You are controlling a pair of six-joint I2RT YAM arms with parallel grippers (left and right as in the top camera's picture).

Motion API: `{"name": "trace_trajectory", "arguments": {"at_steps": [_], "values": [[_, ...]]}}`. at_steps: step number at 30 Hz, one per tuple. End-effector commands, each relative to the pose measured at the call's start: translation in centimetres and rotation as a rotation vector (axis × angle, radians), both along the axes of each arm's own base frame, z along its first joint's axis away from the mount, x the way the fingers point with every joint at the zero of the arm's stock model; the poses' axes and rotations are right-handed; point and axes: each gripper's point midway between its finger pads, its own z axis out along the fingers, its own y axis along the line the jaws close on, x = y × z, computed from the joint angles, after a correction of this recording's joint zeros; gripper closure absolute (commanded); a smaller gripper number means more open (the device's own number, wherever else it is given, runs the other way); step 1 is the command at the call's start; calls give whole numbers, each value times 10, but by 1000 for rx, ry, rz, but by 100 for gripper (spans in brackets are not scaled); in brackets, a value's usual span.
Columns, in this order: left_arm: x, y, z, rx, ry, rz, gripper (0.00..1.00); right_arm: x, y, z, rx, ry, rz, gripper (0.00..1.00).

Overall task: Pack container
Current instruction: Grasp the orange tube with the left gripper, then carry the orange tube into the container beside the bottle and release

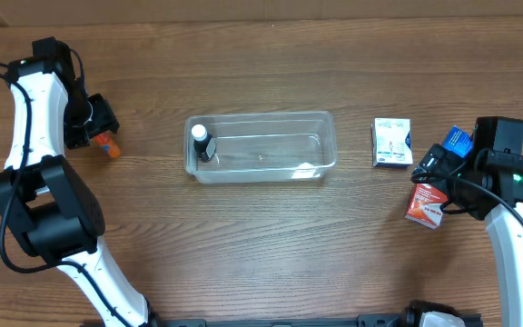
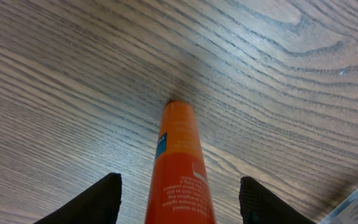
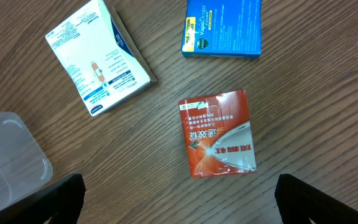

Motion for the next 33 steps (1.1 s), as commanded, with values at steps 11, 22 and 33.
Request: {"name": "trace_trajectory", "arguments": {"at_steps": [11,22,33], "values": [[-2,1,-5,8,18,7,89,5,-2,9,-5,-31,-4,0],[-5,-33,80,-41,-75,-40,96,6,-2,9,-5,-32,-4,0],[-70,-156,210,-19,-305,-362,96,5,-2,9,-6,-31,-4,0]]}}
